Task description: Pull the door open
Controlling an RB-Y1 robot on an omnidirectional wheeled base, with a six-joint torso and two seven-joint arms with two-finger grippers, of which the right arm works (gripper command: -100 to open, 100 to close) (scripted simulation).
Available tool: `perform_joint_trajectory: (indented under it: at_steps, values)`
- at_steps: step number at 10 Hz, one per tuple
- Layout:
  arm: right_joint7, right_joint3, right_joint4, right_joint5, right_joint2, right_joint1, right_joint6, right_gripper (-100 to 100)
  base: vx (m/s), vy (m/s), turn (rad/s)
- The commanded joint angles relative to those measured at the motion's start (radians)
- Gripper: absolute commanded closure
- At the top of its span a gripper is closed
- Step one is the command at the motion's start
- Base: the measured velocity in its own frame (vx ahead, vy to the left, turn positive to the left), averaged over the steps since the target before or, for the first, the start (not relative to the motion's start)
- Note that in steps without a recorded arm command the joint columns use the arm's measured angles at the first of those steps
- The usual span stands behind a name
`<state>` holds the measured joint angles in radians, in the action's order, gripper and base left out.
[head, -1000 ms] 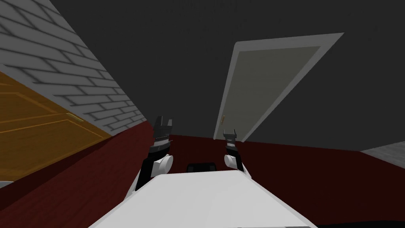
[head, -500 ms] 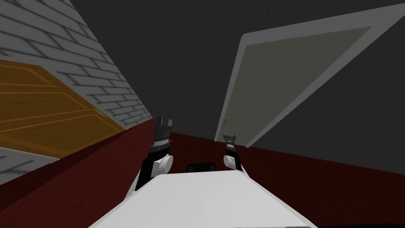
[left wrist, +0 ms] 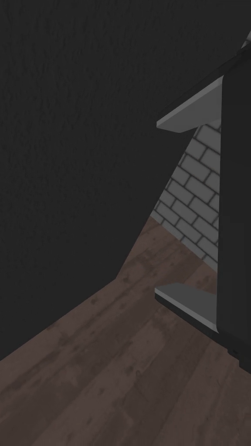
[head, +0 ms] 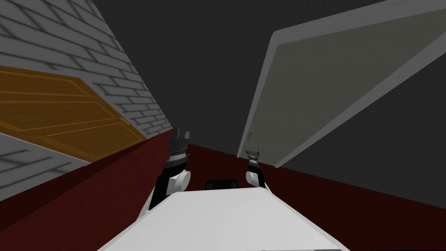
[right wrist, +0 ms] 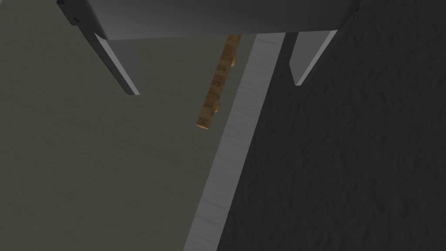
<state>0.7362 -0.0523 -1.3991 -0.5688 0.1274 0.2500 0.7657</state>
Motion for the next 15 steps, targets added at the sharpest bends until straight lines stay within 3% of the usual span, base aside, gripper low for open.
perform_joint_trajectory:
  at_steps: [1,7,12,15]
  values:
    - [0.032,-0.002,0.034,-0.031,0.008,-0.009,0.007,-100,0.047,-0.128,0.169]
    - [0.114,-0.014,0.149,-0.116,0.018,-0.042,0.038,-100,0.029,-0.097,0.132]
    - [0.214,-0.029,0.288,-0.219,0.028,-0.082,0.075,-100,0.036,-0.151,0.19]
    - [0.239,-0.033,0.323,-0.245,0.031,-0.093,0.085,-100,0.022,-0.079,0.094]
